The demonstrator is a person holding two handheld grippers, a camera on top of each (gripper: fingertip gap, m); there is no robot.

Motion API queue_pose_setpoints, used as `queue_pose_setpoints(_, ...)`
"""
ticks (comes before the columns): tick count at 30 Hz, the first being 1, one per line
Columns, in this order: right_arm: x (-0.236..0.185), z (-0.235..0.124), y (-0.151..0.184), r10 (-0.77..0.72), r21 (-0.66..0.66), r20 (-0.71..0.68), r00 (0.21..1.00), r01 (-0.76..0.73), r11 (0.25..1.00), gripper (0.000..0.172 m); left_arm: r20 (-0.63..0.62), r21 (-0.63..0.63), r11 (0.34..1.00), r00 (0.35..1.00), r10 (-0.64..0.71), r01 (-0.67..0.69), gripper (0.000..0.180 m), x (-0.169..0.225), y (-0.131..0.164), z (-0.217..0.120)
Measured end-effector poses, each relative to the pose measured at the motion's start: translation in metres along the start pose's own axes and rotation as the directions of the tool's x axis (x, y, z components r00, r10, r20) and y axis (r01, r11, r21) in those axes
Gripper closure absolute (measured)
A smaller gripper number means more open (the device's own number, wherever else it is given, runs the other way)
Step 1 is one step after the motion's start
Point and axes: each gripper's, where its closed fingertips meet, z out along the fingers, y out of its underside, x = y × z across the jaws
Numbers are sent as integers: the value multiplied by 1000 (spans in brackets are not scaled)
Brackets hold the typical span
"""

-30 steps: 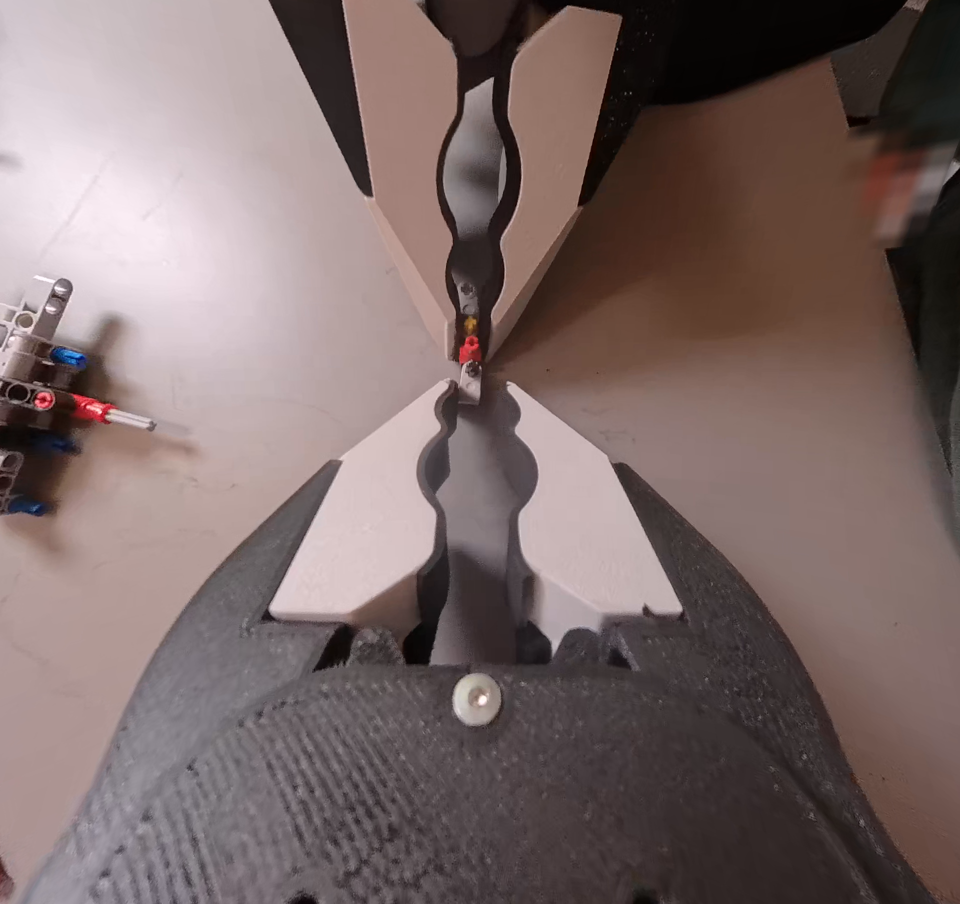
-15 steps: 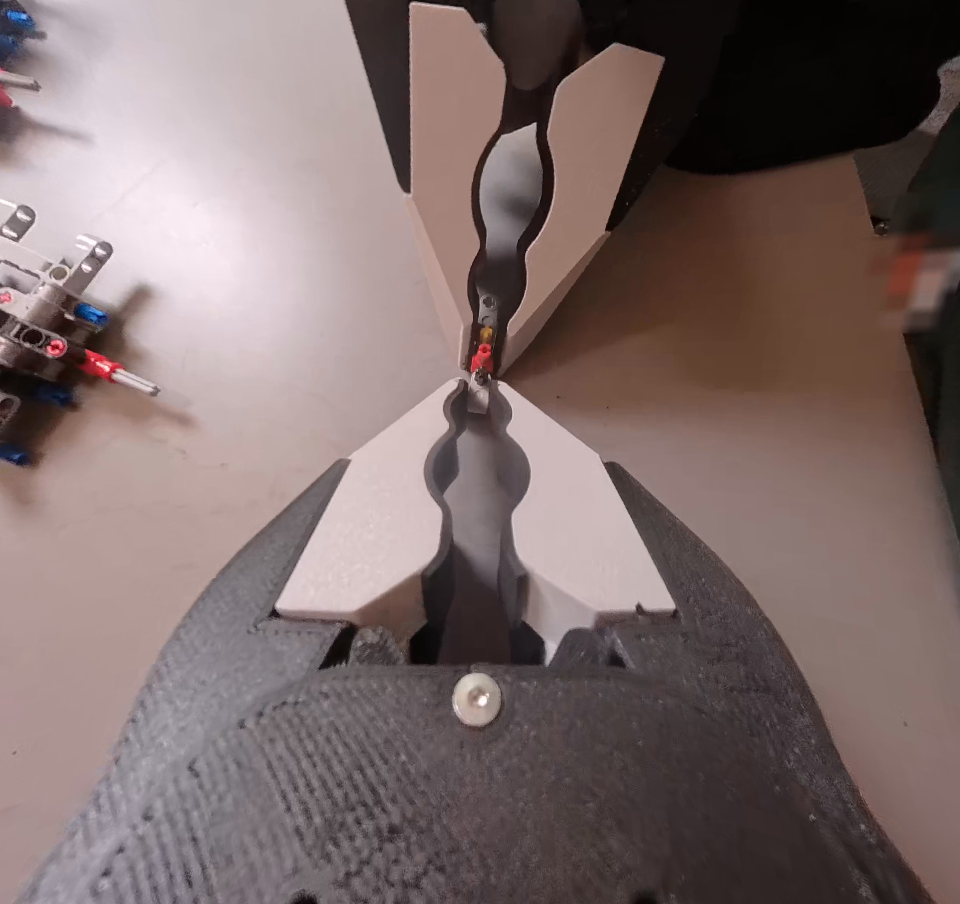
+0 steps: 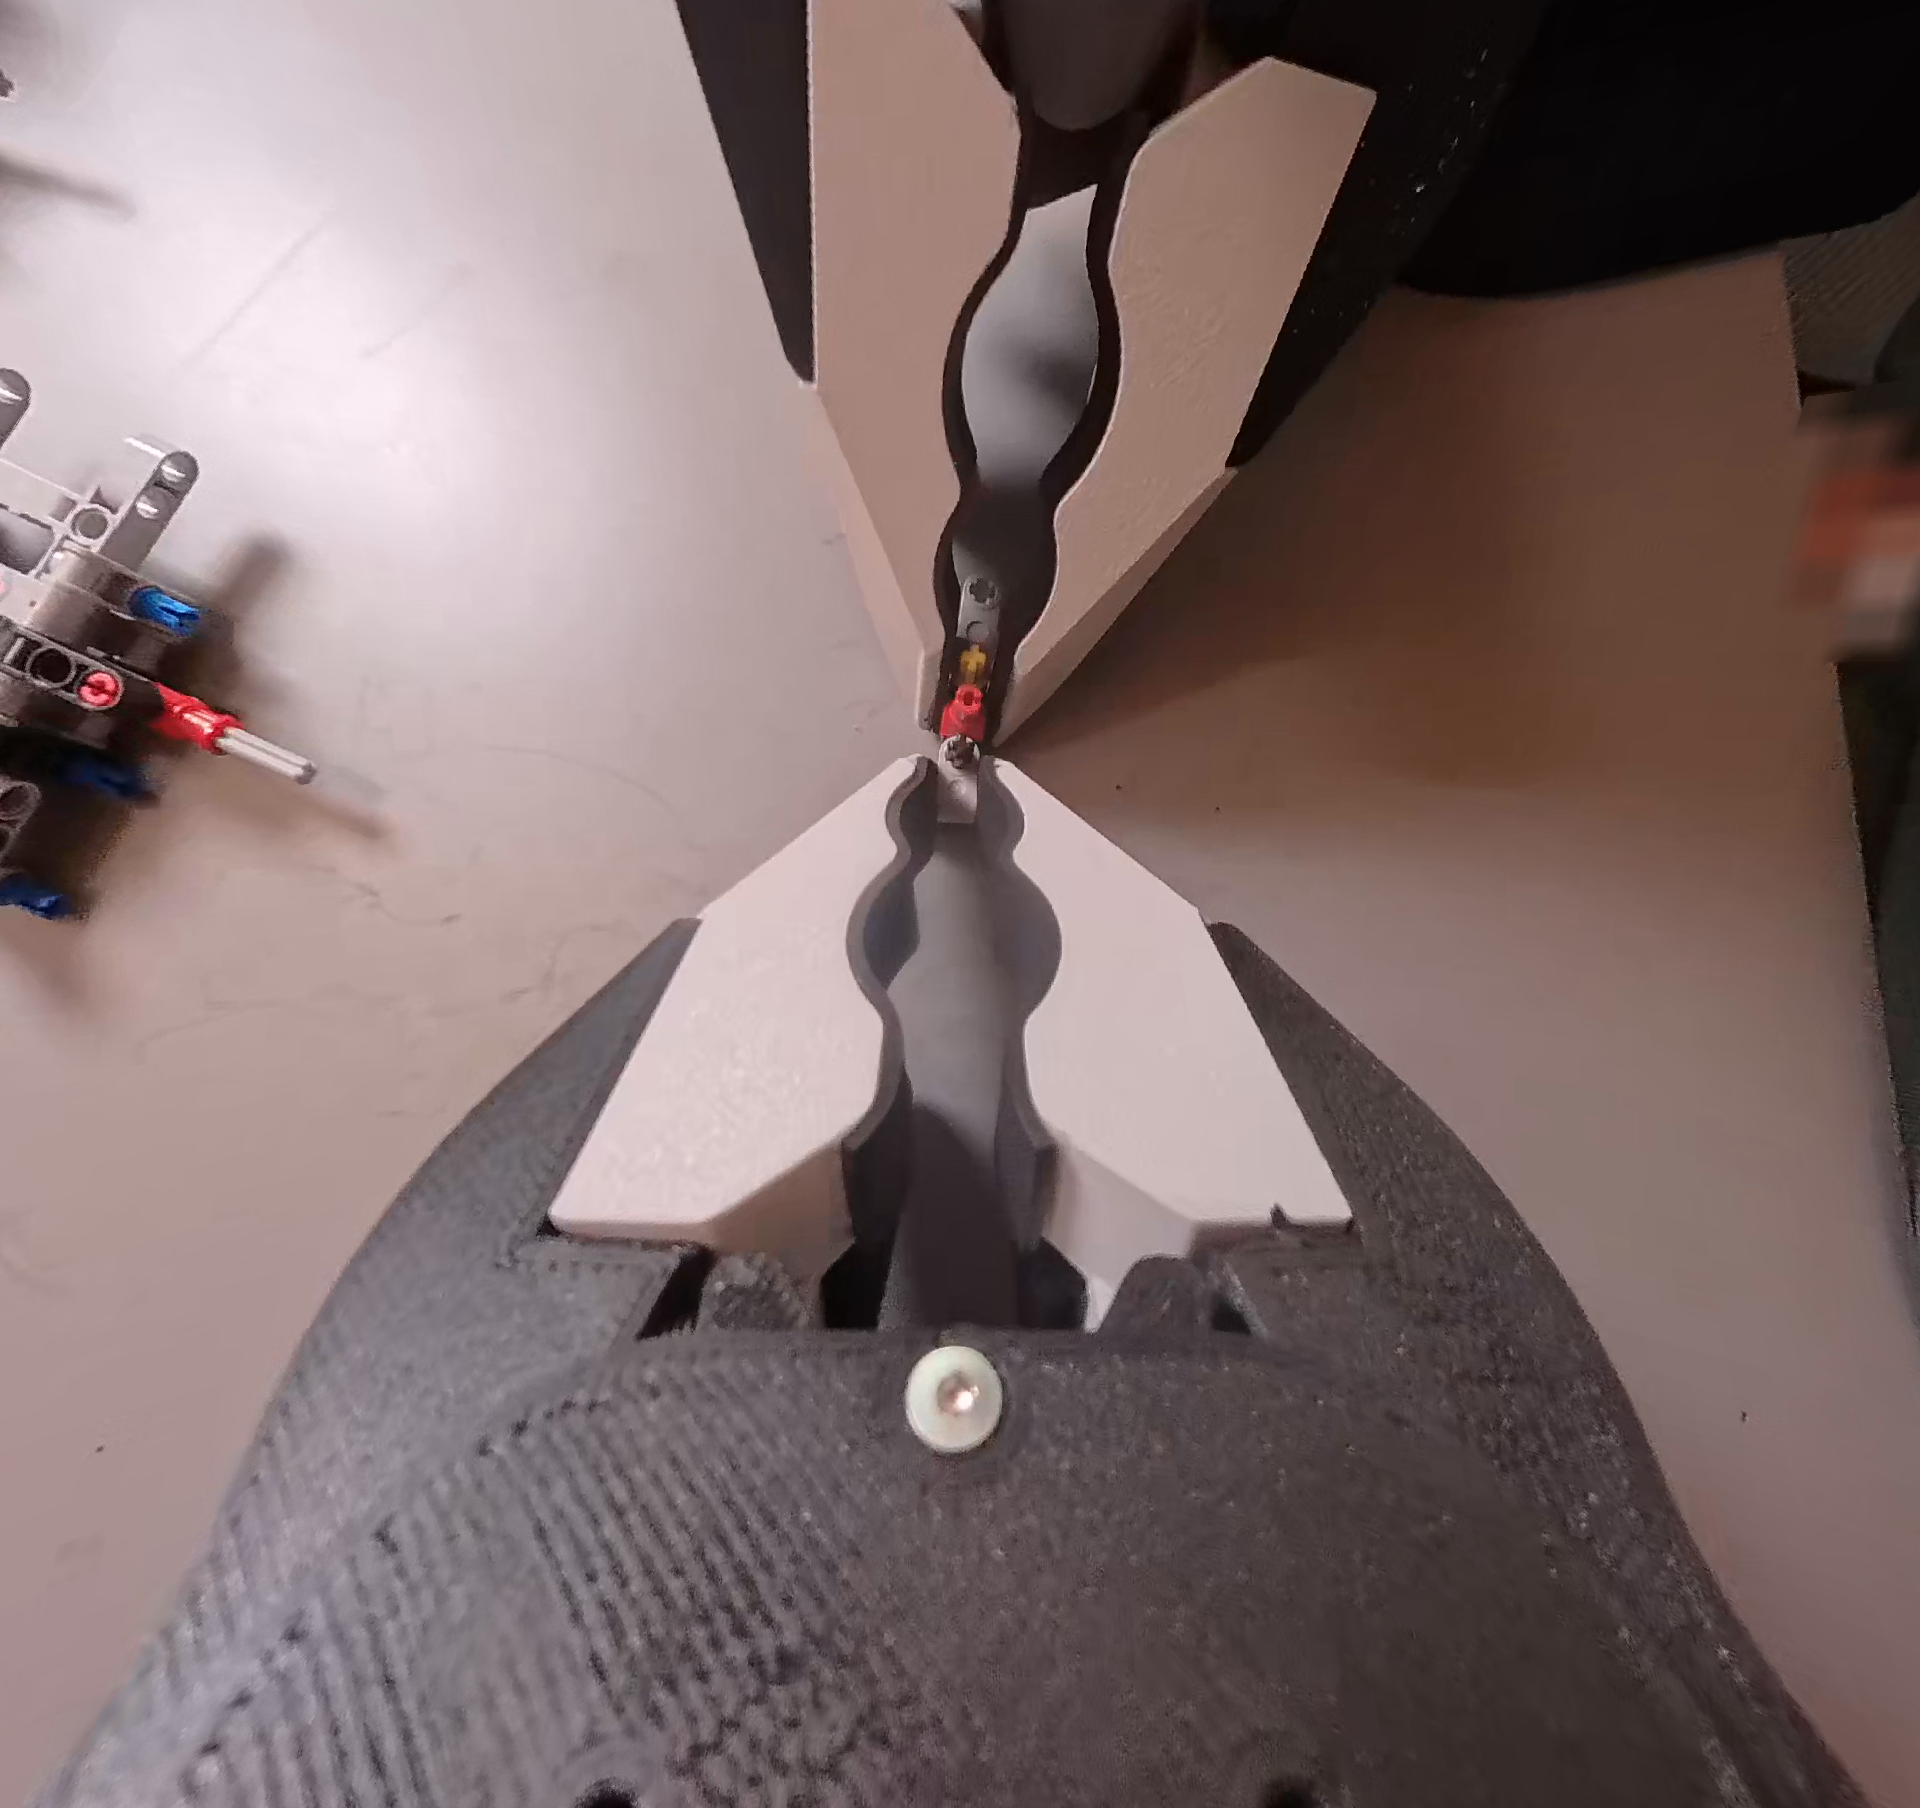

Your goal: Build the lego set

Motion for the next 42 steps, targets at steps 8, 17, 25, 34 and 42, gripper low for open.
queue_pose_setpoints(8,-3,-2,-5,-41,26,-2,999,41,999,164,-13,-28,999,999,37,-38,174,4,1,0)
queue_pose_setpoints(17,-6,-4,-8,-55,39,7,998,55,998,164,-57,-65,996,996,63,-67,174,7,2,0)
queue_pose_setpoints(25,-7,-5,-9,26,12,46,999,-27,1000,166,-79,-82,993,994,73,-79,174,8,2,-1)
queue_pose_setpoints(34,-8,-4,-7,22,-64,40,999,-20,998,166,-163,-64,987,977,137,-149,173,9,3,0)
queue_pose_setpoints(42,-8,-4,-7,48,-43,59,997,-46,998,166,-158,-41,990,979,130,-138,174,9,2,-1)
